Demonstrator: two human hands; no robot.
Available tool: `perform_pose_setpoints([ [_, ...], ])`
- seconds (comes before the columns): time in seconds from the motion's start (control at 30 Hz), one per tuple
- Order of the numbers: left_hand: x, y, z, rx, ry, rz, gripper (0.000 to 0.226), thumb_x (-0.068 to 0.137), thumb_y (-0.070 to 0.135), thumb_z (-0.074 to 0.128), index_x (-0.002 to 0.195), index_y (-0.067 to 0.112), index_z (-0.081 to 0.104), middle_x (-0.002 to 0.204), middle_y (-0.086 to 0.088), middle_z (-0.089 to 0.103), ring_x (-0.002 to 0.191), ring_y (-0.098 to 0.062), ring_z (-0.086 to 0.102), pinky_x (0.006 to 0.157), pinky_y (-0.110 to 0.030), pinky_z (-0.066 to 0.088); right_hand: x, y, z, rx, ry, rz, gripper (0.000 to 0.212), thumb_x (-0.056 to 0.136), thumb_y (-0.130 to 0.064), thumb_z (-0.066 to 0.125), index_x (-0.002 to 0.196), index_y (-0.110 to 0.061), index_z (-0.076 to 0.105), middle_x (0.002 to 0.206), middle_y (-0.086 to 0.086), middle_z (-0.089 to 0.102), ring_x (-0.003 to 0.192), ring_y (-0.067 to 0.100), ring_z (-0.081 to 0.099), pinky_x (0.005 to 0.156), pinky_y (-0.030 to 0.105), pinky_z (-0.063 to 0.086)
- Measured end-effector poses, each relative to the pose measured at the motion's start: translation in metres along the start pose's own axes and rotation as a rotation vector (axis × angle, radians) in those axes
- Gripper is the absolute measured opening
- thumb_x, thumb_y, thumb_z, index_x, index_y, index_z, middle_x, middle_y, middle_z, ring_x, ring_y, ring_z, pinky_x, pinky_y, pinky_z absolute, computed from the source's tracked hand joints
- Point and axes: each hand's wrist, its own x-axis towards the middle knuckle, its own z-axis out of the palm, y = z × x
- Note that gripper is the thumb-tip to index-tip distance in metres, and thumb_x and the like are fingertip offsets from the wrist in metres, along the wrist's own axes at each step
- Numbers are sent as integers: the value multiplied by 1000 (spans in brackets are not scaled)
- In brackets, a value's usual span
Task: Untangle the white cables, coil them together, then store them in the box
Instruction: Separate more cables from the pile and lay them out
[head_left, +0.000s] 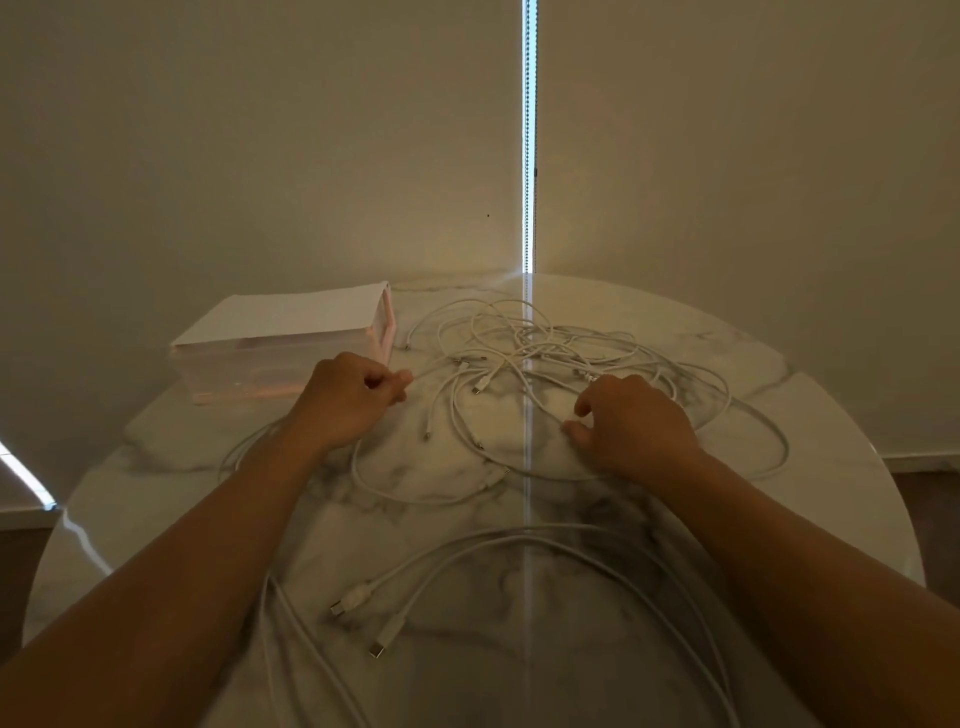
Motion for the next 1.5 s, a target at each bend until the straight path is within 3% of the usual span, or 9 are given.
perform_pose_setpoints([
  [0.17,29,-1,10,251,-163,-64,23,86,32,71,101,15,72,101,-3,68,97,-21,63,90,-35,51,1,-6,0,-18,8,2,23,90,-34,59,108,-21,66,108,6,64,97,27,64,77,35,51],
  [0.43,15,-4,7,78,-7,-49,1,85,20,70,85,20,71,88,2,69,84,-14,62,81,-28,50,-16,-24,-8,192,174,-243,14,88,-32,53,87,-21,62,76,1,64,71,25,60,66,36,51],
  [0.63,-35,52,-15,-550,-396,-266,51,93,49,52,90,5,76,83,-12,74,61,-16,56,56,-27,45,-37,-51,-5,372,238,-489,15,85,-34,54,84,-23,65,50,-17,29,47,7,31,54,27,39],
  [0.97,-41,61,-8,-1470,-335,-524,7,90,10,58,89,5,63,82,-10,66,79,-21,65,76,-32,58,-40,-49,-12,451,124,-539,7,81,-33,60,79,-29,65,43,-14,35,43,1,35,54,26,37],
  [1.03,-36,53,-17,-1301,-197,-424,5,92,8,58,89,9,63,83,-8,67,75,-20,67,75,-34,59,-38,-44,-16,447,87,-536,3,78,-34,60,75,-33,61,45,-12,43,46,4,41,56,30,45],
  [1.13,-21,14,-32,-300,93,-169,5,86,16,68,90,18,70,91,2,70,82,-17,66,78,-32,55,-34,-37,-20,504,85,-532,5,76,-33,61,73,-29,62,53,-18,52,51,6,48,57,31,48],
  [1.2,-17,-7,-38,102,20,-137,4,82,25,70,82,22,72,87,5,71,86,-16,65,79,-29,49,-31,-34,-21,534,76,-525,5,77,-33,61,74,-29,62,55,-20,53,51,6,49,58,35,51],
  [1.37,-26,-5,-57,-53,-254,14,13,84,22,74,94,30,70,78,3,69,61,-11,66,54,-22,49,-27,-28,-25,593,196,-442,24,78,-18,68,65,-33,54,48,-18,50,49,7,50,55,23,42],
  [1.5,-35,2,-87,-283,-159,115,6,85,14,72,84,20,75,70,0,68,55,-12,57,53,-27,46,-20,-19,-28,632,251,-353,32,79,-8,68,62,-30,53,45,-11,46,47,9,46,54,19,36],
])
